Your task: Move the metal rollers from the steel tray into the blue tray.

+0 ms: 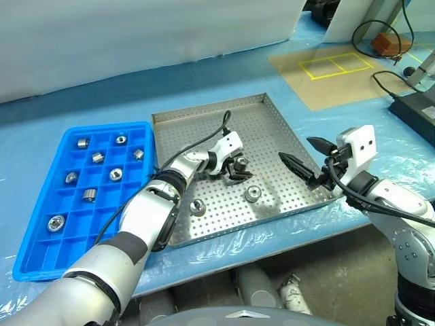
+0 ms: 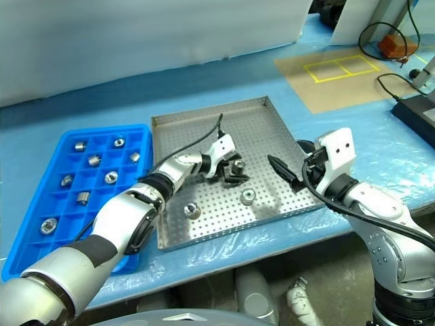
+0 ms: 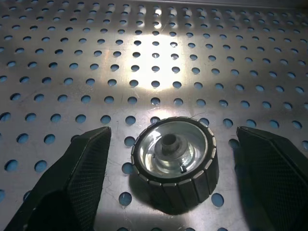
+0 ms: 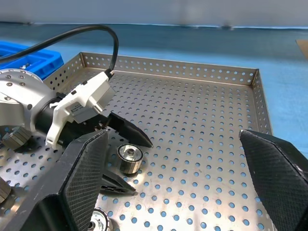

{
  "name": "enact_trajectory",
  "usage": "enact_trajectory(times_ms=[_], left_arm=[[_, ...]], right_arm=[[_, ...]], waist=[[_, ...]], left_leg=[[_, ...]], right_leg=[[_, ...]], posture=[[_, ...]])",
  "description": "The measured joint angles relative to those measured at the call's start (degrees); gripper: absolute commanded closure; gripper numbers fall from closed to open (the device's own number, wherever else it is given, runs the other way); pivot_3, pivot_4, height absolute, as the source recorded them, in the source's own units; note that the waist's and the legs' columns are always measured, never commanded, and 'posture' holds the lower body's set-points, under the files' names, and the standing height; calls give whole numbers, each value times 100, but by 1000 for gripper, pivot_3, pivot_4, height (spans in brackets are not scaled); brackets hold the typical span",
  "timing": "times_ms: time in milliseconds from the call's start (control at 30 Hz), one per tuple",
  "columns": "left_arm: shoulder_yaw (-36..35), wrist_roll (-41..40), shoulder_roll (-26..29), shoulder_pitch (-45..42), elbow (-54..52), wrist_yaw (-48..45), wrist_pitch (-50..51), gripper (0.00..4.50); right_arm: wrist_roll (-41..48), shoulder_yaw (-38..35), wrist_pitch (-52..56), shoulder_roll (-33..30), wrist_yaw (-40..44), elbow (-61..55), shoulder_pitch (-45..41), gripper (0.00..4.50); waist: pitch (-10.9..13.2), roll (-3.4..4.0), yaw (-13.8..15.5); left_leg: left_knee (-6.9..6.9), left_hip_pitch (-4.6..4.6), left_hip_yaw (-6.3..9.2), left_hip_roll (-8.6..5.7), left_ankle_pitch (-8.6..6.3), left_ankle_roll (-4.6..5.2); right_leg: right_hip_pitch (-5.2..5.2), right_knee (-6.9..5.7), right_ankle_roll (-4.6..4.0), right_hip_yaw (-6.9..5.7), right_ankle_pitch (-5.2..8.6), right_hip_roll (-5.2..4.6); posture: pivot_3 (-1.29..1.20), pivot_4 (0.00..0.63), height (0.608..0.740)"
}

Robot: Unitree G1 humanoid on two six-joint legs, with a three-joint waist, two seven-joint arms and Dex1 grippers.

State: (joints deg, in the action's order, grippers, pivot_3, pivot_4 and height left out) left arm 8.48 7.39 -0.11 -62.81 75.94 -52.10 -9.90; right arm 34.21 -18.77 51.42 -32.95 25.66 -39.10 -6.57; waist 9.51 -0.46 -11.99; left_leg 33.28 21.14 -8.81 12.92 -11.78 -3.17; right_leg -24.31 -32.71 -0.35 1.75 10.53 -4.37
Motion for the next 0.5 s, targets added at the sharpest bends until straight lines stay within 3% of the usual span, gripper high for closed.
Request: enact_trajectory(times_ms=[133,200,233,300,500], left_arm=[[-46,1,-12,17,0,-94,-1,1668],[-65,1,-25,17,0,-22,8,1668],[-77,0,-26,17,0,-43,7,2175],[-119,-2,-25,17,0,-133,6,2607],[-166,-3,4,16,0,-390,-20,2703]], right_arm=[[0,114,-29,-40,26,13,-8,0],[-1,117,-59,-41,26,30,-26,0],[-1,117,-75,-43,25,43,-33,0],[-2,117,-92,-48,24,77,-52,0],[-5,215,-114,-47,19,118,-108,0]], waist=[[0,0,2],[0,0,0],[0,0,-1],[0,0,-1],[0,0,-1]], left_leg=[[0,0,0,-1,-1,2],[0,1,0,-1,-1,3],[0,1,0,-1,-1,3],[0,1,0,-1,-1,2],[-3,2,0,-1,-2,3]], right_leg=[[0,1,1,-1,1,-2],[0,1,2,0,1,-2],[0,2,2,0,1,-2],[0,2,4,-1,2,-2],[0,2,5,-1,3,-2]], posture=[[-700,150,740],[-700,150,740],[-700,150,740],[-700,150,740],[-687,150,740]])
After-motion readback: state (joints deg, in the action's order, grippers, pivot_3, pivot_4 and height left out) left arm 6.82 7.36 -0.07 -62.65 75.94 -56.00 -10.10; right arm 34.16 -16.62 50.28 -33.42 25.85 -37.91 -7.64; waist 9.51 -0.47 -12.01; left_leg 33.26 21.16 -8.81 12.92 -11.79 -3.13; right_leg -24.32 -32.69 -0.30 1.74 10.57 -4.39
